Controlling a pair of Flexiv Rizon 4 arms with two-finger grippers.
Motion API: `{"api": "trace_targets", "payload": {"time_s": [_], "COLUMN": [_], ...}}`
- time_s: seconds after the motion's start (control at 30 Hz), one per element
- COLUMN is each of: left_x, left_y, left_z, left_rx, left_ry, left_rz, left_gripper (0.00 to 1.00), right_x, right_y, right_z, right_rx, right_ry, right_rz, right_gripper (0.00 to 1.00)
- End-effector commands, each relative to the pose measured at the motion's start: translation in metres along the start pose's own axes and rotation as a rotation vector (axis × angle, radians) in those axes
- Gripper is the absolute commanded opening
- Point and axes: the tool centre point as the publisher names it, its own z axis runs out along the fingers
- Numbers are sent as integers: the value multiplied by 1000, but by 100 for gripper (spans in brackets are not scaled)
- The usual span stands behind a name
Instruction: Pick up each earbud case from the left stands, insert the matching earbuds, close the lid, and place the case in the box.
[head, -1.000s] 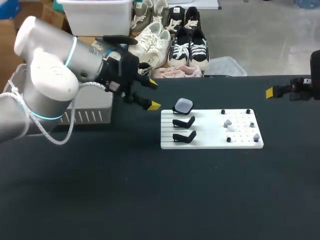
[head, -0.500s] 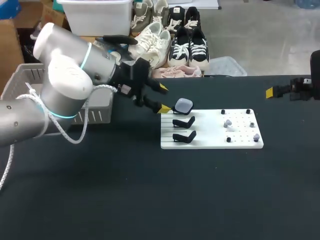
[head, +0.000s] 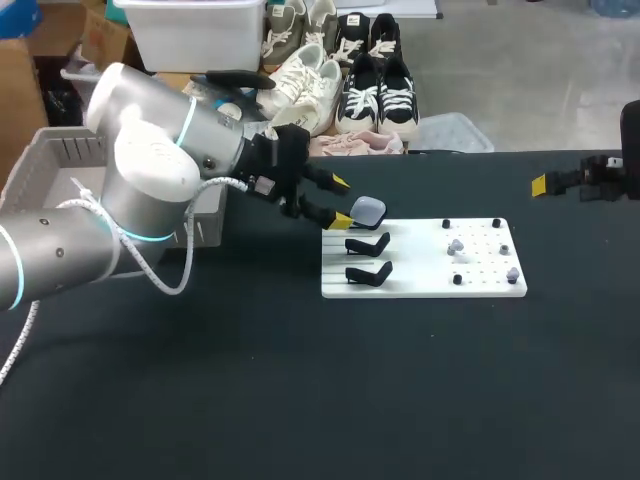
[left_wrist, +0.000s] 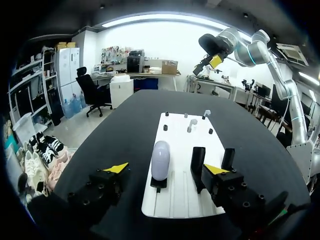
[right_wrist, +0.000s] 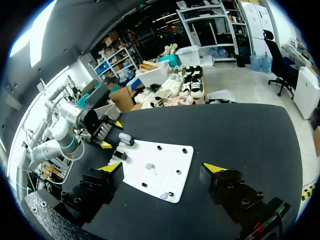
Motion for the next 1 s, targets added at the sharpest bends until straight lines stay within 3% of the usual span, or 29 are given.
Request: {"api": "trace_targets", "payload": {"time_s": [0.03,0.13,0.37,0.47,0.67,0.83,1.0], "left_x": [2,4,5,3,4,5,5], "left_y": [6,7,6,6,5,4,4], "left_z": [8,11,15,17,22,25,29], "left_rx": [-4,-5,-7,-5,-2,-1,-8], "left_ry": [-14,-18,-30,-34,-38,-40,-39], "left_rz": [0,3,25,29,34,41,53], "left_gripper": [90,83,86,79,80,68,65], "right_x": [0,0,0,0,0,0,0], "right_y": [-1,-1,-1,-1,-1,-1,-1], "right_z": [0,0,0,0,0,0,0], "right_rx": [-1,-1,-1,-1,-1,-1,-1], "right_ry": [1,1,1,1,1,1,1], "right_rz": [-1,-1,-1,-1,-1,-1,-1], "right_gripper": [100,100,100,100,100,100,100]}}
